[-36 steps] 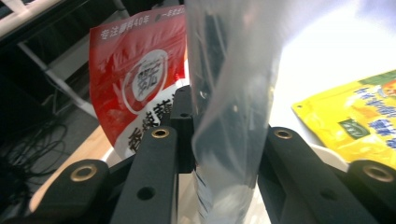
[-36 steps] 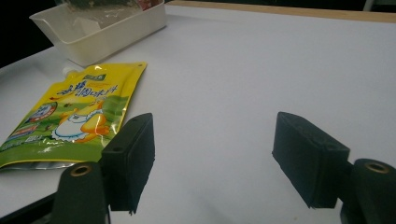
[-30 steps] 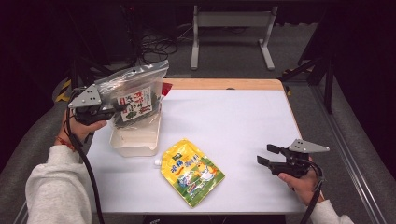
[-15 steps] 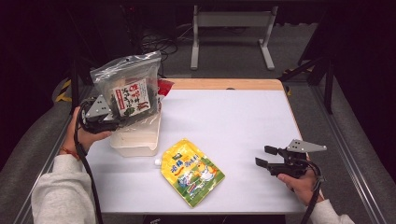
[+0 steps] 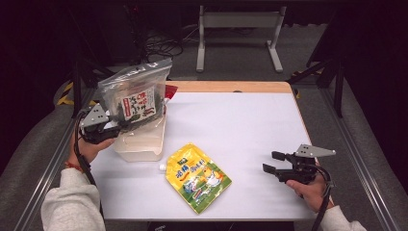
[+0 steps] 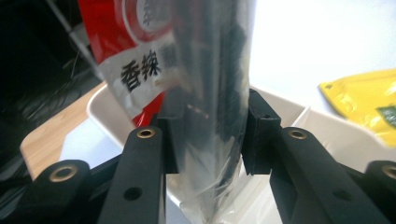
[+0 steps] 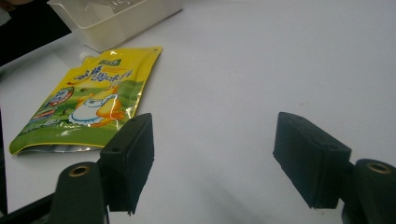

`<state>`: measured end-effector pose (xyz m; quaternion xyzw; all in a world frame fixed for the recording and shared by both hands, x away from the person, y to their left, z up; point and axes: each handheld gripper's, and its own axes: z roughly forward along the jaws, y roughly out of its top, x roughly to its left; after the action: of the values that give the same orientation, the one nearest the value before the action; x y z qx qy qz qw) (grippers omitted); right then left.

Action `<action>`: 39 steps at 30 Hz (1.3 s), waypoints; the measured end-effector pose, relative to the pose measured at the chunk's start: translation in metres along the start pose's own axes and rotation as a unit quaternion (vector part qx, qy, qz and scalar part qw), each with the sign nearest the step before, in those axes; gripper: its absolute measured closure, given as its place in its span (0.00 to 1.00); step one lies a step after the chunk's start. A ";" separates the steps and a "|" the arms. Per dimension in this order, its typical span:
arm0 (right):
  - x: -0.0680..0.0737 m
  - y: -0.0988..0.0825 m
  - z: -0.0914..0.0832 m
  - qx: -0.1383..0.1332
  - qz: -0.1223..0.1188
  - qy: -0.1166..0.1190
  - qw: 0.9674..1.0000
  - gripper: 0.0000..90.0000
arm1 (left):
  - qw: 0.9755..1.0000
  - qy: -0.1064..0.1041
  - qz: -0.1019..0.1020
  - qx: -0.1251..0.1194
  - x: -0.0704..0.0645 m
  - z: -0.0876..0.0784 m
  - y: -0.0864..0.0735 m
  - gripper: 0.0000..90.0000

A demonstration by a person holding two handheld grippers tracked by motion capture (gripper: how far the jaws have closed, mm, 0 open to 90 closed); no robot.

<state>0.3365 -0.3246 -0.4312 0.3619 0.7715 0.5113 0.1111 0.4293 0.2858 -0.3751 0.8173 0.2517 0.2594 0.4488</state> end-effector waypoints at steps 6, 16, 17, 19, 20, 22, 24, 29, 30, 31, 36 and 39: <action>0.001 0.000 0.002 0.002 0.001 0.002 1.000 0.32 | 0.999 -0.012 -0.019 -0.040 0.004 0.002 -0.002 0.74; 0.002 -0.001 0.007 0.010 0.002 0.011 1.000 0.32 | 0.998 -0.043 0.014 -0.043 0.018 0.011 0.003 0.75; 0.002 -0.001 0.007 0.010 0.001 0.011 1.000 0.32 | 0.998 -0.042 0.010 -0.045 0.019 0.011 0.001 0.75; 0.003 -0.001 0.006 0.008 0.001 0.013 1.000 0.32 | 0.998 -0.040 0.011 -0.046 0.020 0.013 -0.002 0.75; 0.003 -0.001 0.006 0.008 0.002 0.015 1.000 0.32 | 0.998 -0.042 0.013 -0.042 0.019 0.017 -0.006 0.75; 0.002 -0.001 0.006 0.008 0.001 0.013 1.000 0.32 | 0.999 -0.039 0.021 -0.027 0.018 0.021 -0.009 0.75; 0.002 -0.001 0.007 0.010 0.002 0.015 1.000 0.32 | 0.999 -0.045 0.024 -0.014 0.015 0.026 -0.012 0.75; 0.004 0.000 0.006 0.009 -0.001 0.014 1.000 0.32 | 0.999 -0.049 0.009 -0.010 0.015 0.027 -0.017 0.75; 0.003 0.000 0.006 0.009 0.001 0.014 1.000 0.32 | 0.999 -0.049 0.006 -0.010 0.016 0.026 -0.017 0.75; 0.003 0.000 0.006 0.009 0.001 0.014 1.000 0.32 | 0.999 -0.049 0.006 -0.010 0.016 0.026 -0.017 0.75; 0.005 -0.001 0.008 0.017 -0.003 0.017 1.000 0.30 | 0.999 -0.038 -0.011 -0.010 0.014 0.024 -0.014 0.69; 0.005 -0.001 0.007 0.017 -0.007 0.017 1.000 0.30 | 0.999 -0.023 -0.033 -0.035 0.016 0.018 -0.014 0.56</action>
<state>0.3367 -0.3165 -0.4339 0.3499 0.7844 0.5032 0.0950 0.4507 0.2918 -0.3921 0.7981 0.2587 0.2340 0.4913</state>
